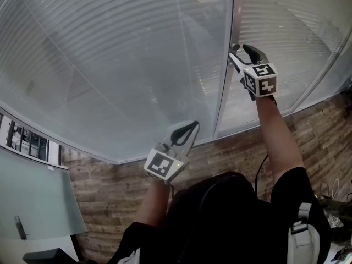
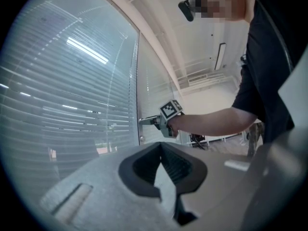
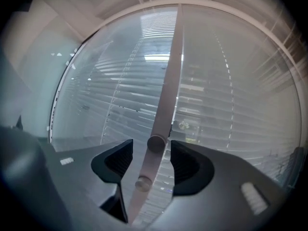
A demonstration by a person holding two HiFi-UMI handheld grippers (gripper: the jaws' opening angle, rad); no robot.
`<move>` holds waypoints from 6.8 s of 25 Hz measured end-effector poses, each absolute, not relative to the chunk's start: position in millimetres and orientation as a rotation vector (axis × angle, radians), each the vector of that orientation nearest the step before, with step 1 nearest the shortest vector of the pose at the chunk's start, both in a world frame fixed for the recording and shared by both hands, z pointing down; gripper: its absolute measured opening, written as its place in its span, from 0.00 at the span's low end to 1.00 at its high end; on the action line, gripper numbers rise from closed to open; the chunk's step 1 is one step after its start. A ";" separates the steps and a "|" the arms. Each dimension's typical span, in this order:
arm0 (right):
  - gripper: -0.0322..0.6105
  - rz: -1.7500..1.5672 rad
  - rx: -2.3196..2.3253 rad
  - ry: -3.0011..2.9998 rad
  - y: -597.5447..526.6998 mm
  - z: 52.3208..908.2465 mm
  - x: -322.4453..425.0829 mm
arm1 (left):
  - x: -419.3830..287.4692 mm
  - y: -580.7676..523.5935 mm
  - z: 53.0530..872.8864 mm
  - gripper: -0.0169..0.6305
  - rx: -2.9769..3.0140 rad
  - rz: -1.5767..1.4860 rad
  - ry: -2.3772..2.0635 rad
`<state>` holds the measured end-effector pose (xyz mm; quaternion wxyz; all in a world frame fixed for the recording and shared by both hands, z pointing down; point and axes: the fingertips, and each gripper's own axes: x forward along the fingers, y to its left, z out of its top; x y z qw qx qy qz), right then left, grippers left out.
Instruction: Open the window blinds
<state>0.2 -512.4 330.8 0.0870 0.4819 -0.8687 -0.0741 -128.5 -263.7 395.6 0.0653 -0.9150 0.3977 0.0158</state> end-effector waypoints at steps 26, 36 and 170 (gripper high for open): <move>0.47 -1.178 0.991 -1.719 -515.2 336.6 -15.0 | -145.9 -266.8 395.6 0.03 -2.761 0.032 1.255; 0.36 -1.247 0.987 -1.657 -516.9 333.0 -17.6 | -148.4 -265.5 392.6 0.03 -2.764 0.022 1.269; 0.25 -1.278 1.032 -1.606 -518.7 334.8 -11.4 | -163.0 -259.1 405.9 0.03 -2.711 0.056 1.337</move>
